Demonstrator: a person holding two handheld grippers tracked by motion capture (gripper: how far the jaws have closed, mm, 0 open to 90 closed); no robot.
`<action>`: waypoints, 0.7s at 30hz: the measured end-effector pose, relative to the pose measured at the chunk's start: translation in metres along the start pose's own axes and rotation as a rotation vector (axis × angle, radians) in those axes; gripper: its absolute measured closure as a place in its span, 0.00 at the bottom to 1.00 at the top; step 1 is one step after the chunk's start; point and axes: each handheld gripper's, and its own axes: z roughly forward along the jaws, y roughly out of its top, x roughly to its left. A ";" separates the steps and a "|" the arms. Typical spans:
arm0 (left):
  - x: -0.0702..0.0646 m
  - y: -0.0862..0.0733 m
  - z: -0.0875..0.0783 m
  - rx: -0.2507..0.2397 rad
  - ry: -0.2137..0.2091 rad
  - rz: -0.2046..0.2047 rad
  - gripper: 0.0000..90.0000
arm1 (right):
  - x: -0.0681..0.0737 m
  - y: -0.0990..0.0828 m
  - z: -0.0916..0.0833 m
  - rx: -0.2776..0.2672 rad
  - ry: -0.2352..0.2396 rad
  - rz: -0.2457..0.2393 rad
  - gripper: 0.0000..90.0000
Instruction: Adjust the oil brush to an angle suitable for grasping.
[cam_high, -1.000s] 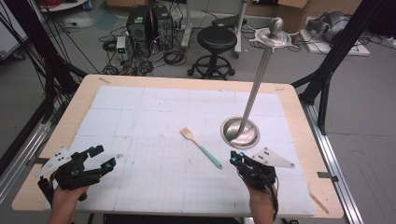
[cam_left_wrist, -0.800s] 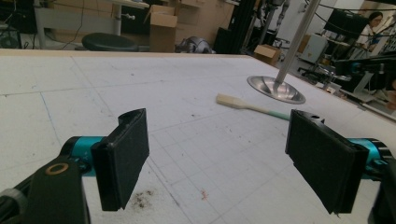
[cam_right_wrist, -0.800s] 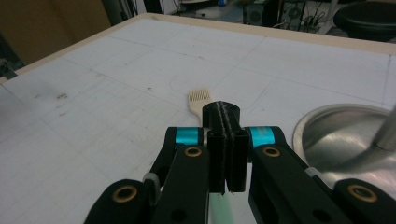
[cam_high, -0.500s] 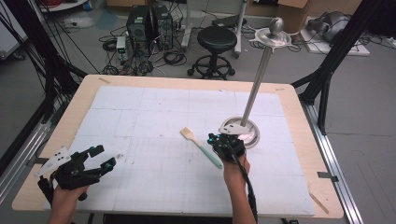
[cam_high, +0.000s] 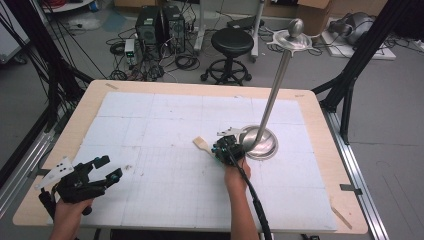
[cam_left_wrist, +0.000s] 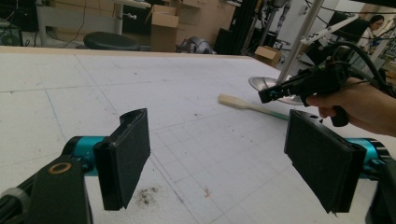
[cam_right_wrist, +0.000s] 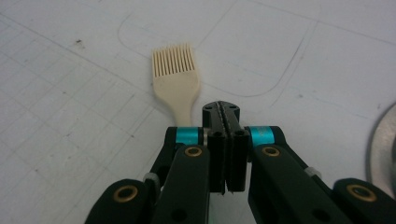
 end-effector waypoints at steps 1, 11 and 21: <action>0.000 0.000 0.000 0.001 0.001 -0.001 0.26 | 0.000 0.001 0.003 0.009 0.006 0.002 0.99; 0.001 0.000 -0.001 0.000 0.002 -0.003 0.26 | 0.009 0.008 0.017 0.040 0.045 -0.016 0.99; 0.001 0.000 -0.001 -0.002 0.003 -0.004 0.26 | 0.038 0.006 0.015 0.072 0.185 -0.150 0.99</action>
